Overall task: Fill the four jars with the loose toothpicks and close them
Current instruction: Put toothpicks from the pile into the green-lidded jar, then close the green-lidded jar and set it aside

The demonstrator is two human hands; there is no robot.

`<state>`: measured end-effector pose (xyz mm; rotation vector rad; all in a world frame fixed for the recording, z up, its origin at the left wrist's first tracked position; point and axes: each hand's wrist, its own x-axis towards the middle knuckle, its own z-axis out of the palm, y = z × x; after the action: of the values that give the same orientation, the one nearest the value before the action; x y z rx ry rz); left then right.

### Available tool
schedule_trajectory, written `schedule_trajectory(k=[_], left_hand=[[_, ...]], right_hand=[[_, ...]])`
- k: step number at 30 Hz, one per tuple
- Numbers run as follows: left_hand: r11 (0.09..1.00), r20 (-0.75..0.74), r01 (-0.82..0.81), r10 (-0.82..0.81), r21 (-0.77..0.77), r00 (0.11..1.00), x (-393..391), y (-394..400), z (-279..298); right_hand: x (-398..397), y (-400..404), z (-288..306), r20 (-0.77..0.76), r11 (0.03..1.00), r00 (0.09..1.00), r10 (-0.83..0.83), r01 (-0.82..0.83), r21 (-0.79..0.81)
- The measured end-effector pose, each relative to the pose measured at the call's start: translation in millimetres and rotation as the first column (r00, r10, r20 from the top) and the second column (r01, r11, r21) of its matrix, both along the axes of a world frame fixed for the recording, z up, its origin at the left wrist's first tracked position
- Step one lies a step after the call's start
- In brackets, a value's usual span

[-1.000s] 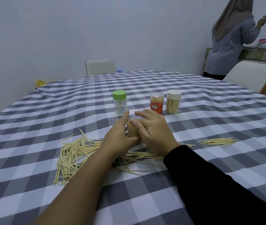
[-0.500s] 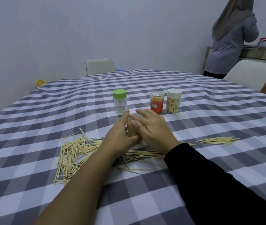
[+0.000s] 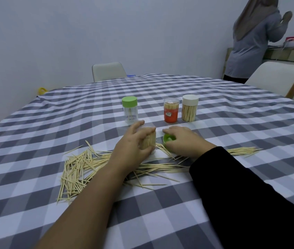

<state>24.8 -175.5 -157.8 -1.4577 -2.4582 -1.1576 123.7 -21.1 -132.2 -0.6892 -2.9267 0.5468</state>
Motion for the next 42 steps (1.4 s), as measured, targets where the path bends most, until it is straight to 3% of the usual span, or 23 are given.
schedule_trajectory(k=[3,6,10,14,18,25,31,42], left_hand=[[1.000,-0.073,-0.017,0.016,-0.012,0.997,0.8,-1.0,1.0],[1.000,-0.098,-0.008,0.007,-0.007,0.995,2.6,-1.7,1.7],[1.000,-0.070,-0.014,0.015,0.006,0.997,2.3,-1.2,5.1],[1.000,-0.065,-0.013,0.011,-0.023,0.998,3.2,-0.9,7.0],[0.999,0.074,-0.011,0.007,0.046,0.997,1.5,-0.9,4.8],[0.996,0.331,-0.063,0.039,0.061,0.943,-1.8,1.9,0.5],[0.993,0.367,-0.113,0.097,0.022,0.925,-4.5,4.1,-3.3],[0.999,0.497,0.015,-0.037,0.049,0.867,-11.1,3.5,3.4]], right_hand=[[-0.2,-2.5,-1.5,0.031,1.000,0.999,0.012,-0.013,0.021],[0.0,-3.2,-1.1,-0.031,1.000,0.999,0.019,-0.019,-0.003],[1.4,-6.6,1.6,-0.231,0.993,0.972,-0.036,0.009,-0.118],[-4.2,-12.1,6.4,-0.452,0.935,0.868,-0.206,0.038,-0.353],[-14.1,-20.1,4.1,-0.569,0.819,0.732,-0.375,-0.026,-0.573],[-26.0,-32.8,-1.1,-0.641,0.688,0.600,-0.480,-0.197,-0.699],[-23.6,-37.0,-9.2,-0.626,0.685,0.708,-0.326,-0.279,-0.673],[-16.1,-30.2,6.3,-0.519,0.850,0.848,0.109,-0.351,-0.394]])
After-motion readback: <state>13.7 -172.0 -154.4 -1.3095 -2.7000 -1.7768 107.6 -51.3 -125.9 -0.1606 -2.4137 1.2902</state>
